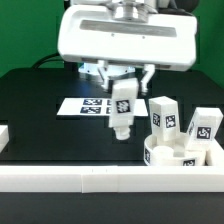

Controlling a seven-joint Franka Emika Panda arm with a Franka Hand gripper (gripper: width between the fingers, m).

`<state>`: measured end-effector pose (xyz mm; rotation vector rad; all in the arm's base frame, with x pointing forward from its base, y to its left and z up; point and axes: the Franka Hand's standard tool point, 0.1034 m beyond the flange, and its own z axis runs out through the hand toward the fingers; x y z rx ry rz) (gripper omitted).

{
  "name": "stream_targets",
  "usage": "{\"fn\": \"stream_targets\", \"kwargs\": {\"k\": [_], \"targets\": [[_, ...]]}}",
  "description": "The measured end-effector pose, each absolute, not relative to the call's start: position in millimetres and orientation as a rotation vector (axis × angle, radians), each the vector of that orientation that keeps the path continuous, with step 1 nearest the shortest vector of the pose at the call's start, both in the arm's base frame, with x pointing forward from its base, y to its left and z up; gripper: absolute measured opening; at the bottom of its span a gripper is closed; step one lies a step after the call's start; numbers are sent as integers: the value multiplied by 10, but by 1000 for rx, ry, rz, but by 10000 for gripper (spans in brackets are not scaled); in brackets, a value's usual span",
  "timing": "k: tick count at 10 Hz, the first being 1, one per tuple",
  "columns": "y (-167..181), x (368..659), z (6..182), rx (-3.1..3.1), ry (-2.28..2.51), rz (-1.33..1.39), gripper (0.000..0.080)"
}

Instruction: Assemble stool

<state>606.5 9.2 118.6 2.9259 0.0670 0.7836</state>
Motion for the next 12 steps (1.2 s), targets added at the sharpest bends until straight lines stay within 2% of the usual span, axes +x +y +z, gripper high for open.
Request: {"fn": "stream_targets", "kwargs": {"k": [1, 5, 8, 12], "targets": [[204, 6098, 1180, 2908, 123, 786, 325], [188, 6088, 1155, 2893, 149, 776, 325], [607, 6168, 1105, 2842, 378, 795, 325], [625, 6144, 1080, 2849, 372, 791, 325]]}}
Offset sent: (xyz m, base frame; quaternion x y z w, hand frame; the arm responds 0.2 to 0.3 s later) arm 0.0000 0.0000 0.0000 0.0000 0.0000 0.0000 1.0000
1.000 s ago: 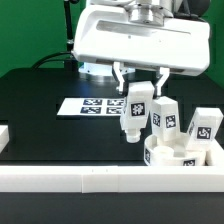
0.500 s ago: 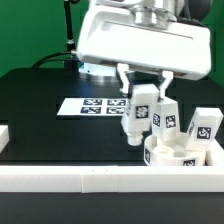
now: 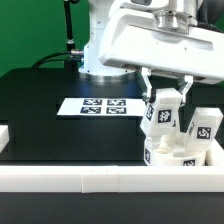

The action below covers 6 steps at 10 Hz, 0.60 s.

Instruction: Assemble stool

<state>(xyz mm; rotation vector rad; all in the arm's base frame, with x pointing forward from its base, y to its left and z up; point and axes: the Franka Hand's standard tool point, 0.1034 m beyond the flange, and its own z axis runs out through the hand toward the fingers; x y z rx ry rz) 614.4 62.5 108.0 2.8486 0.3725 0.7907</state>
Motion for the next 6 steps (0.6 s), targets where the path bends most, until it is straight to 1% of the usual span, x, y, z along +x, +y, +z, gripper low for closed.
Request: {"fn": "stream_targets", "kwargs": {"k": [3, 6], "targets": [[752, 6085, 1037, 2858, 394, 782, 325], [796, 6080, 998, 2849, 410, 800, 325]]}}
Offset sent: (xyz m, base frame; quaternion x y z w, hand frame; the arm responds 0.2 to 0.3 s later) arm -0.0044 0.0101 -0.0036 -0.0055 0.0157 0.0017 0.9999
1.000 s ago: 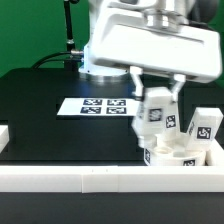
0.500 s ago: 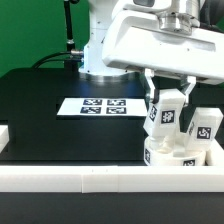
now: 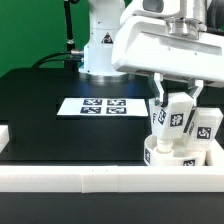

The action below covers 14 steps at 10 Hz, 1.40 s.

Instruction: Assemble stool

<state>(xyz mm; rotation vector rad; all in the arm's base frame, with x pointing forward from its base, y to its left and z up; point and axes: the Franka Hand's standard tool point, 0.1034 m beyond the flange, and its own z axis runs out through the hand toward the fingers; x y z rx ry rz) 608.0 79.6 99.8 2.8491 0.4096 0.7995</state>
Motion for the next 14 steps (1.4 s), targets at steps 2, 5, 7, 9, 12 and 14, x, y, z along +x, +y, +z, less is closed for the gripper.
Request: {"fn": "stream_targets", "kwargs": {"k": [2, 5, 7, 9, 12, 14], "targets": [[800, 6097, 996, 2836, 416, 827, 325], [771, 6085, 937, 2828, 425, 821, 325], [761, 6082, 930, 2827, 425, 818, 325], [757, 6072, 914, 2827, 426, 814, 325], [760, 6025, 818, 2816, 439, 821, 325], [768, 6030, 817, 2809, 443, 837, 325]]}}
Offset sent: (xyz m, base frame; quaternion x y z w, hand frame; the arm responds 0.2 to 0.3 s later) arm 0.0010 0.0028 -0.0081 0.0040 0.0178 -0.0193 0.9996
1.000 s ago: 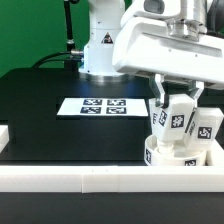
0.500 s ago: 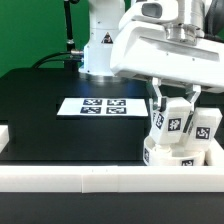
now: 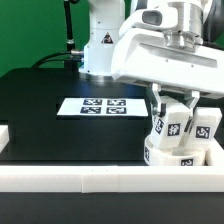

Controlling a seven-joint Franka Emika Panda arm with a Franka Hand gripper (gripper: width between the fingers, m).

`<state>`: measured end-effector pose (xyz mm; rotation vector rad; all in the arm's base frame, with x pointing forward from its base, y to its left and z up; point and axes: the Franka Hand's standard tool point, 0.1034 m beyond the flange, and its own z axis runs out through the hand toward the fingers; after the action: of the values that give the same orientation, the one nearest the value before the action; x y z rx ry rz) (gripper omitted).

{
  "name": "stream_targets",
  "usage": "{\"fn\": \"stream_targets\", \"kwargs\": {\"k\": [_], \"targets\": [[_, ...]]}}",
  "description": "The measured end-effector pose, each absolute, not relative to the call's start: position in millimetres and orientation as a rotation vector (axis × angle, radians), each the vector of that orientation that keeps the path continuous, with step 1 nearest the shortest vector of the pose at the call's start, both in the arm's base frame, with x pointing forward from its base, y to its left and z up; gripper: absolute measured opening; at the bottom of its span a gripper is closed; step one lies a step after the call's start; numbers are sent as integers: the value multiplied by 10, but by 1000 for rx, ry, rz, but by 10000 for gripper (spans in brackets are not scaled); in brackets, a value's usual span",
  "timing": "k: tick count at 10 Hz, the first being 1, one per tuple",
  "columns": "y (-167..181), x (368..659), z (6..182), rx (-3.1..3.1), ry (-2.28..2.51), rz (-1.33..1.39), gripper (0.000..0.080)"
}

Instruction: Assemble stool

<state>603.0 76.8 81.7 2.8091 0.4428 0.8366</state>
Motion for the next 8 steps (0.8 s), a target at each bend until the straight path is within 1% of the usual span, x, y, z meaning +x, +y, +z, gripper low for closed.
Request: {"fn": "stream_targets", "kwargs": {"k": [4, 5, 6, 7, 8], "targets": [[776, 6034, 827, 2814, 442, 829, 325], [796, 6044, 916, 2836, 431, 807, 486], [816, 6072, 1064, 2855, 415, 806, 613], [841, 6081, 1165, 2874, 407, 793, 638], [872, 6093, 1296, 2894, 398, 787, 638]]}}
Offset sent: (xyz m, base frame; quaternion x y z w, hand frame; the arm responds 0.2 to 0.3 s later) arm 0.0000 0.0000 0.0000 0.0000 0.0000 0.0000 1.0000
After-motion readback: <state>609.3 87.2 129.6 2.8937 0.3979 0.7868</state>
